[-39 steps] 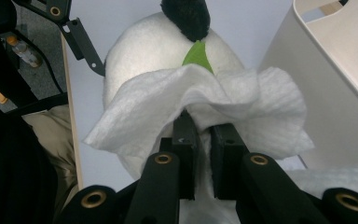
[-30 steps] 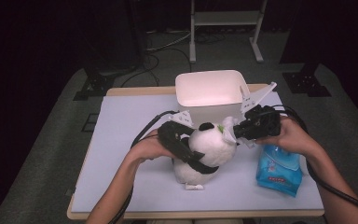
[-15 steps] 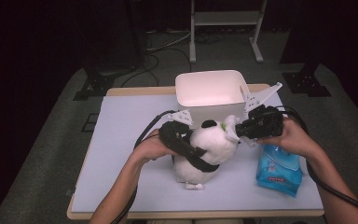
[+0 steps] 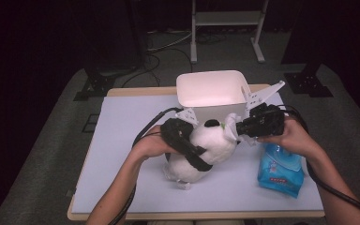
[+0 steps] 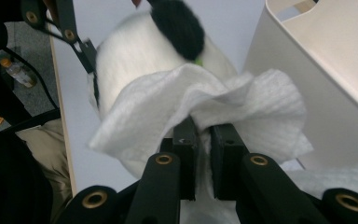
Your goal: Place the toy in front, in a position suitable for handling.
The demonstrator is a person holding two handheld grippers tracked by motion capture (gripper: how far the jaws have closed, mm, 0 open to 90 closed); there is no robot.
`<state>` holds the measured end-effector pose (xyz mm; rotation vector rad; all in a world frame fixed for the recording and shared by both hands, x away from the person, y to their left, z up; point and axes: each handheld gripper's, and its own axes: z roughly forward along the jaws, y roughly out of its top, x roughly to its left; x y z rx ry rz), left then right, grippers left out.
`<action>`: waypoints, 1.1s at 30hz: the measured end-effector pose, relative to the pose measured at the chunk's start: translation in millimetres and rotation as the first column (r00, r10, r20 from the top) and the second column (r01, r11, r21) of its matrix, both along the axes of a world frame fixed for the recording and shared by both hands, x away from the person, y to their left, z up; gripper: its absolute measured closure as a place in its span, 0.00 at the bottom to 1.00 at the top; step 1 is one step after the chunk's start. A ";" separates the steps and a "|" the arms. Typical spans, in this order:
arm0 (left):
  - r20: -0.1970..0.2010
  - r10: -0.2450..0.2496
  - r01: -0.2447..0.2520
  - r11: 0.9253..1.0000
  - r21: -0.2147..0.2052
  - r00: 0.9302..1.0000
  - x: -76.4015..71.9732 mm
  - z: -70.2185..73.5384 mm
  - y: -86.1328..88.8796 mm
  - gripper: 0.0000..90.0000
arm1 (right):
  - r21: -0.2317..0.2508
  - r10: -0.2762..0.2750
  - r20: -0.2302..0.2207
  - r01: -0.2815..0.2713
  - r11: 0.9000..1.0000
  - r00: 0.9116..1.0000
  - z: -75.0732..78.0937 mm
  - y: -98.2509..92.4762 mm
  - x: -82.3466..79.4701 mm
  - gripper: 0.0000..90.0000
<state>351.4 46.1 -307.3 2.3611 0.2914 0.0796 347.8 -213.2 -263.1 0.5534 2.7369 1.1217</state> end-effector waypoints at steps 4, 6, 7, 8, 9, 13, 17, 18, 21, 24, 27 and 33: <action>0.009 -0.016 0.016 0.999 0.033 1.000 -1.7 -3.5 -14.2 0.35 | -0.019 0.017 0.012 -0.017 1.000 1.000 6.8 8.6 -1.5 0.91; 0.002 -0.014 0.014 0.999 0.046 1.000 -0.3 -6.1 -16.6 0.33 | -0.060 0.019 0.012 -0.018 0.998 1.000 4.8 13.2 -1.6 0.91; -0.006 -0.013 0.014 0.999 0.045 1.000 0.1 -8.6 -17.2 0.32 | -0.079 0.020 0.009 -0.019 0.997 1.000 2.0 14.2 -0.9 0.91; -0.016 -0.012 0.012 0.999 0.039 1.000 0.2 -11.0 -17.9 0.30 | -0.090 0.019 -0.001 -0.019 0.996 1.000 -1.0 14.3 -0.2 0.91; -0.017 -0.017 0.017 0.999 0.041 1.000 0.6 -12.1 -17.9 0.27 | -0.100 0.015 -0.007 -0.016 0.995 1.000 -3.7 13.6 0.1 0.91; -0.012 -0.020 0.021 0.999 0.033 1.000 -1.3 -12.9 -17.9 0.20 | -0.087 0.010 -0.025 -0.012 0.996 1.000 -10.2 6.5 0.3 0.91; 0.003 -0.020 0.020 1.000 0.016 1.000 -3.9 -6.8 -11.8 0.18 | -0.108 -0.009 -0.028 0.006 0.994 1.000 -14.7 1.6 -0.5 0.91; 0.006 -0.014 0.013 1.000 0.009 1.000 -4.7 -5.7 -9.6 0.18 | -0.109 -0.012 -0.032 0.009 0.994 0.999 -16.1 0.2 -0.4 0.91; 0.005 -0.004 0.004 1.000 0.016 1.000 -5.3 -4.7 -1.7 0.14 | -0.102 -0.020 -0.042 0.016 0.995 0.999 -19.6 -4.1 -0.2 0.91; -0.001 0.004 -0.004 1.000 0.031 1.000 -6.0 -7.3 6.7 0.12 | -0.104 -0.021 -0.055 0.015 0.994 0.998 -23.1 -6.4 -0.2 0.91; -0.010 0.018 -0.017 0.999 0.036 1.000 -6.3 -11.3 11.5 0.12 | -0.118 -0.035 -0.064 0.028 0.993 0.997 -28.9 -10.5 0.7 0.91; -0.079 0.032 -0.027 0.998 0.062 0.996 -1.3 -29.5 20.5 0.10 | -0.110 -0.062 -0.092 0.052 0.993 0.994 -42.6 -18.8 3.3 0.91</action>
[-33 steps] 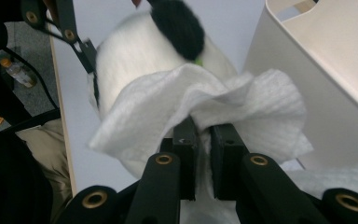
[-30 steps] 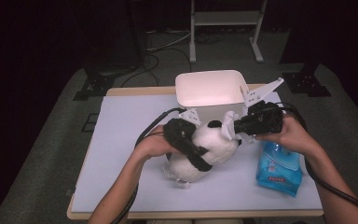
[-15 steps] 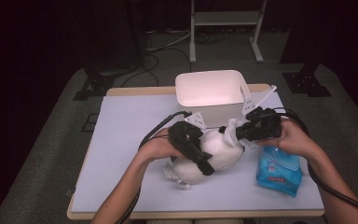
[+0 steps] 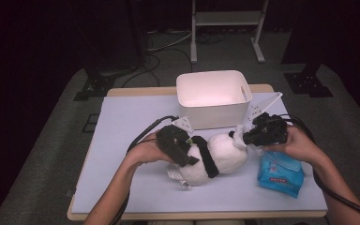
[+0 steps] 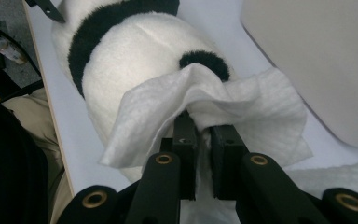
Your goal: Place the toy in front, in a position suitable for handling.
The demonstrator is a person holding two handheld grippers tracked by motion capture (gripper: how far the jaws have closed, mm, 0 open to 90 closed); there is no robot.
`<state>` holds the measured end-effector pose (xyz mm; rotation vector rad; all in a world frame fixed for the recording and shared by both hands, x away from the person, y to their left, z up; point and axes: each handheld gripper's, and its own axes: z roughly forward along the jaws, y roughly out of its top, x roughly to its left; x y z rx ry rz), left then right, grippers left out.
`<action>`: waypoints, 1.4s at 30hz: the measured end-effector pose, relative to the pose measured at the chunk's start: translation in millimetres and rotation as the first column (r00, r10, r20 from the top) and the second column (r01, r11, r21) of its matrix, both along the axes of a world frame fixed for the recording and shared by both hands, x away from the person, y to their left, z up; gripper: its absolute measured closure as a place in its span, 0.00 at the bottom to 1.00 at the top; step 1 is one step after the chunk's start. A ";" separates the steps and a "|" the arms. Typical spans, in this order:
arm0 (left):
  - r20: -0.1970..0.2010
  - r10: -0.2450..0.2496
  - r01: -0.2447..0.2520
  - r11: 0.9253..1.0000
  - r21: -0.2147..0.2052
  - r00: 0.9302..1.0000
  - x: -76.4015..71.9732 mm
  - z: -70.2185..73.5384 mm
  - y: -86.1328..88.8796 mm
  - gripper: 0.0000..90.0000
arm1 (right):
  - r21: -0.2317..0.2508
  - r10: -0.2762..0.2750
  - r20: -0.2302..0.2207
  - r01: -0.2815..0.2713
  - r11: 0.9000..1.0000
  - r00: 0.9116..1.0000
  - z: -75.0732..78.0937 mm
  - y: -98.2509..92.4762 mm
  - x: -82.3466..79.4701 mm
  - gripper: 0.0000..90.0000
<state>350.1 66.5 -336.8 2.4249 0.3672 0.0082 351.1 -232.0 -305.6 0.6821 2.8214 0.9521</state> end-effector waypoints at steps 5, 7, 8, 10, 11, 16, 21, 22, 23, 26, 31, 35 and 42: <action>-0.007 -0.020 0.020 1.000 -0.003 1.000 -0.2 -4.7 -3.8 0.09 | 0.007 -0.020 -0.028 0.020 1.000 0.999 -9.4 -4.1 0.1 0.91; 0.000 -0.017 0.017 1.000 -0.013 1.000 -0.2 -3.7 -5.6 0.10 | 0.005 -0.022 -0.028 0.023 1.000 0.999 -13.1 -6.4 0.4 0.91; 0.007 -0.020 0.020 1.000 -0.011 1.000 0.5 -2.6 -5.8 0.11 | 0.012 -0.024 -0.033 0.025 1.000 0.999 -15.1 -8.1 0.4 0.91; 0.011 -0.020 0.020 1.000 -0.012 1.000 1.0 -0.7 -6.3 0.12 | 0.026 -0.026 -0.044 0.027 0.999 0.999 -19.9 -11.4 0.9 0.91; 0.013 -0.021 0.021 1.000 -0.008 1.000 1.4 0.2 -6.4 0.12 | 0.028 -0.031 -0.048 0.033 0.999 0.998 -22.6 -12.1 0.6 0.91; 0.023 -0.012 0.012 1.000 0.000 1.000 1.8 5.5 -2.6 0.12 | 0.049 -0.021 -0.081 0.025 0.998 0.996 -42.8 -8.3 2.7 0.91; 0.014 -0.022 0.022 1.000 0.023 1.000 -0.2 5.9 2.8 0.12 | 0.093 -0.008 -0.096 0.017 0.996 0.995 -45.9 -5.9 3.8 0.91; 0.009 -0.024 0.024 0.999 0.024 1.000 -1.1 4.9 3.1 0.12 | 0.088 -0.006 -0.094 0.014 0.996 0.996 -44.8 -5.9 3.4 0.91; 0.008 -0.029 0.029 0.999 0.023 1.000 -1.3 4.1 3.6 0.12 | 0.084 -0.007 -0.088 0.014 0.996 0.996 -42.3 -6.8 2.9 0.91; -0.008 -0.032 0.032 0.999 0.003 0.999 -1.9 0.6 4.0 0.12 | 0.090 -0.009 -0.069 0.015 0.996 0.998 -32.6 -10.5 2.2 0.91; 0.003 -0.042 0.042 0.999 -0.019 0.999 -3.0 -3.2 1.4 0.13 | 0.076 0.014 -0.044 -0.010 0.997 0.999 -16.5 -1.1 -0.8 0.91; 0.002 -0.032 0.032 0.999 -0.027 0.999 -3.1 -4.4 -0.5 0.13 | 0.047 0.060 -0.034 -0.058 0.997 0.998 -9.5 18.1 0.5 0.91; 0.011 -0.034 0.034 0.999 -0.032 0.999 -8.1 0.1 3.6 0.13 | -0.016 0.059 -0.042 -0.059 0.998 0.997 -14.9 29.1 4.5 0.91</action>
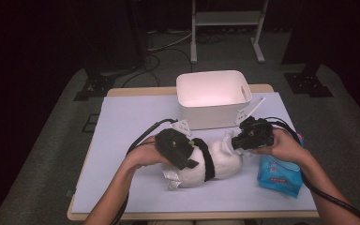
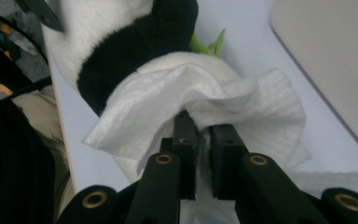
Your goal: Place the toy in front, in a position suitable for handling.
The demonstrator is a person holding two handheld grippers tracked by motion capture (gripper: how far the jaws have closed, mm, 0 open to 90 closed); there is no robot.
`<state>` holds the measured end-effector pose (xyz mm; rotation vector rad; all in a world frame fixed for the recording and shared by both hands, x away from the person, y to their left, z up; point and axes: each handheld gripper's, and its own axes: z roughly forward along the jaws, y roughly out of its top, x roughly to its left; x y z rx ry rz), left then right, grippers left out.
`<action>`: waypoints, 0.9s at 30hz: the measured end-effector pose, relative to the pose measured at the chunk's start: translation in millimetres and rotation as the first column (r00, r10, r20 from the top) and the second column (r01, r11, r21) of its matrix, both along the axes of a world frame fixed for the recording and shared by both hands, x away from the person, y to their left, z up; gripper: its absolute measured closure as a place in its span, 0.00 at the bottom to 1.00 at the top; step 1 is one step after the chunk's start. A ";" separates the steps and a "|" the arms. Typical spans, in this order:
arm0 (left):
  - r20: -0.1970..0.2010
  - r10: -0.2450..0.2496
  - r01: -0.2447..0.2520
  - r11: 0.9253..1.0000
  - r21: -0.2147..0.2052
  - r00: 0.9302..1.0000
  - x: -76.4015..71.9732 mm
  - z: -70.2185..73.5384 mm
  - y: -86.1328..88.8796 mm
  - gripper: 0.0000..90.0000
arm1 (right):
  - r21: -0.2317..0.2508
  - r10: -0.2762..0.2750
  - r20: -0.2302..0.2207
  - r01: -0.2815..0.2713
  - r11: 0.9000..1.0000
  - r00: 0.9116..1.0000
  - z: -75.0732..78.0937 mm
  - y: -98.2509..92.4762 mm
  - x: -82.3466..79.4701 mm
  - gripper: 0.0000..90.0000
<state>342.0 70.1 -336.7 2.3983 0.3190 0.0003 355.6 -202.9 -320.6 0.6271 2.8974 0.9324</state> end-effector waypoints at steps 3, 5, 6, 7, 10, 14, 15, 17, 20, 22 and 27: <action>0.005 -0.010 0.010 1.000 0.001 1.000 -2.8 2.8 0.8 0.13 | 0.012 0.000 -0.014 0.001 1.000 1.000 -4.1 -4.1 1.1 0.91; 0.010 -0.019 0.019 1.000 0.007 1.000 -3.0 4.1 1.7 0.13 | 0.020 0.001 -0.018 -0.001 1.000 1.000 -5.6 -5.5 1.2 0.91; 0.008 -0.019 0.019 1.000 0.007 1.000 -3.0 4.7 2.2 0.13 | 0.023 0.002 -0.018 -0.002 1.000 1.000 -6.0 -5.9 1.0 0.91; 0.008 -0.013 0.012 1.000 0.003 1.000 -2.7 5.6 2.9 0.13 | 0.024 0.002 -0.019 -0.002 1.000 1.000 -6.3 -5.8 0.5 0.91; 0.012 -0.012 0.012 1.000 0.003 1.000 -3.1 6.7 3.6 0.12 | 0.016 0.005 -0.013 -0.005 1.000 1.000 -7.1 -4.3 -2.4 0.91; 0.021 -0.024 0.023 0.999 0.024 0.999 -5.1 4.0 2.7 0.17 | 0.021 0.015 -0.013 -0.014 1.000 1.000 -7.4 -3.0 -6.2 0.91; -0.003 -0.025 0.025 0.999 0.022 1.000 -4.5 1.6 0.4 0.17 | 0.014 0.020 -0.011 -0.020 1.000 1.000 -6.3 -2.9 -7.6 0.91; -0.021 -0.023 0.024 0.999 0.035 1.000 -2.2 -1.3 -4.1 0.18 | -0.003 0.029 0.013 -0.029 1.000 0.999 -1.9 -0.6 -9.7 0.91; -0.025 -0.035 0.035 0.999 0.025 0.999 -0.4 -2.0 -6.2 0.17 | -0.007 0.044 0.016 -0.044 0.999 0.999 3.9 5.0 -7.4 0.91; -0.029 -0.035 0.036 0.999 0.029 0.999 0.2 -1.5 -6.3 0.17 | -0.009 0.063 0.018 -0.063 0.998 0.998 7.3 12.5 -4.6 0.91; -0.011 -0.026 0.026 1.000 0.011 1.000 -1.1 1.9 0.3 0.16 | -0.049 0.078 0.010 -0.078 0.996 0.997 6.2 29.0 1.8 0.91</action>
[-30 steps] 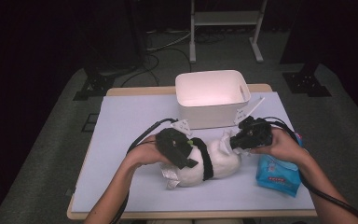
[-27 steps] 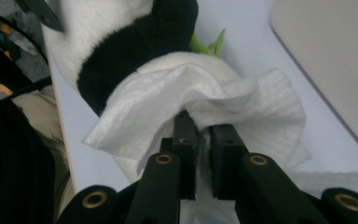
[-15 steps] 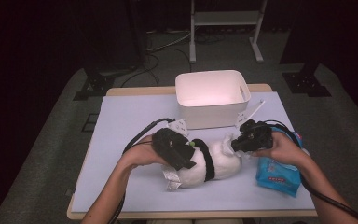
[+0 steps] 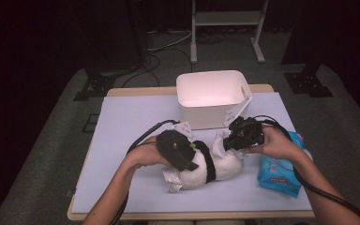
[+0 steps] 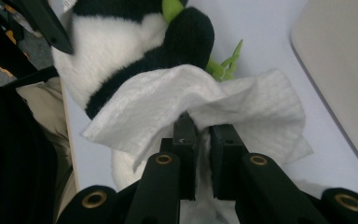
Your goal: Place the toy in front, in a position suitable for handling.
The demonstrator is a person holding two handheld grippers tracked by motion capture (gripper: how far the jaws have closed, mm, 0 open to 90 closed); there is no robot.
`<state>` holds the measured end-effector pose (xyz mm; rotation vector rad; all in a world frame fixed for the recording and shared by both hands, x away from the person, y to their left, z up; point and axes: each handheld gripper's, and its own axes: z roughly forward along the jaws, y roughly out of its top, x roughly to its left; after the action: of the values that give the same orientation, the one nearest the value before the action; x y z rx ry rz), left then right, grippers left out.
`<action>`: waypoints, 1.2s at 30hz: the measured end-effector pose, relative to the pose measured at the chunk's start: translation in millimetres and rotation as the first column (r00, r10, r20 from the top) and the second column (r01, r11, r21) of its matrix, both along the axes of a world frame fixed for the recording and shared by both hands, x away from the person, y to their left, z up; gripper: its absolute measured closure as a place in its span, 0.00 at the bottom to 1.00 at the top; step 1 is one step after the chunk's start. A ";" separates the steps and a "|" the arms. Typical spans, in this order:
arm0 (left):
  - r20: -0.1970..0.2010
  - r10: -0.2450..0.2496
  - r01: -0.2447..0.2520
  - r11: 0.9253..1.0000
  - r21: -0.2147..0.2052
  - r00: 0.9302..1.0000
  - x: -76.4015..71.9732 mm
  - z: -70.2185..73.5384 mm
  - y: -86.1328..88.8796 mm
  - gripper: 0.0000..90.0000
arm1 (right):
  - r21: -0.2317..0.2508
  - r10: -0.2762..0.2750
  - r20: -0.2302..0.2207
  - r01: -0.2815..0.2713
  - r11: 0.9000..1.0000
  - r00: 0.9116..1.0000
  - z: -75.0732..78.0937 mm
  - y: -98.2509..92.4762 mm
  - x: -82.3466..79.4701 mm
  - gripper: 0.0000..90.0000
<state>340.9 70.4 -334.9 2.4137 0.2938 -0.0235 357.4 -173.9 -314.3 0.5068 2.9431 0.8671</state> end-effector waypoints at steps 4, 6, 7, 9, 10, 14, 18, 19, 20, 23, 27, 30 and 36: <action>0.000 0.006 -0.006 0.999 -0.047 1.000 -1.6 3.8 8.0 0.17 | 0.023 -0.021 -0.034 0.022 1.000 0.999 -5.2 -10.7 4.1 0.91; 0.012 0.009 -0.009 0.999 -0.050 1.000 -3.0 7.5 9.7 0.16 | 0.035 -0.025 -0.036 0.026 0.999 0.999 -6.9 -14.7 3.7 0.91; 0.020 0.012 -0.011 0.999 -0.049 1.000 -3.7 9.8 10.8 0.16 | 0.036 -0.028 -0.037 0.030 0.999 0.999 -7.6 -16.1 3.5 0.91; 0.028 0.020 -0.019 0.998 -0.056 0.999 -3.7 14.3 14.8 0.16 | 0.040 -0.032 -0.034 0.034 0.999 0.999 -8.7 -19.5 4.4 0.91; 0.029 0.033 -0.031 0.998 -0.063 0.999 -3.0 15.9 17.6 0.16 | 0.038 -0.042 -0.035 0.043 0.998 0.999 -8.9 -20.7 4.7 0.91; 0.024 0.077 -0.076 0.996 -0.039 0.997 -1.6 15.1 27.0 0.12 | 0.038 -0.059 -0.030 0.060 0.997 0.998 -10.4 -25.2 6.7 0.91; 0.011 0.085 -0.085 0.996 -0.018 0.996 -0.5 6.7 29.7 0.12 | 0.037 -0.082 -0.031 0.083 0.996 0.996 -11.6 -30.8 8.2 0.91; -0.003 0.089 -0.089 0.996 -0.017 0.996 -0.2 -0.2 28.3 0.12 | 0.042 -0.085 -0.038 0.086 0.995 0.996 -12.3 -31.6 8.1 0.91; -0.006 0.091 -0.091 0.996 -0.015 0.996 0.4 -3.5 26.8 0.12 | 0.043 -0.081 -0.035 0.082 0.996 0.996 -12.8 -32.3 8.0 0.91; -0.013 0.102 -0.103 0.994 -0.027 0.995 4.2 -11.4 22.0 0.12 | 0.037 -0.085 -0.044 0.086 0.996 0.995 -13.3 -33.6 5.6 0.91; -0.002 0.131 -0.131 0.989 -0.074 0.991 11.1 -11.0 23.3 0.14 | 0.004 -0.096 -0.038 0.096 0.995 0.995 -12.9 -35.4 -0.1 0.91; 0.007 0.152 -0.151 0.985 -0.087 0.988 14.7 -8.0 25.0 0.16 | -0.006 -0.100 -0.033 0.100 0.995 0.994 -12.7 -37.8 -2.4 0.91; -0.020 0.105 -0.106 0.990 -0.097 0.994 11.6 -12.1 23.8 0.16 | -0.009 -0.084 -0.032 0.083 0.996 0.996 -11.4 -35.7 -5.0 0.91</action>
<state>352.5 94.2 -347.0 2.2986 0.4170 -0.0080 352.4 -209.6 -325.7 0.6442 2.9282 0.8461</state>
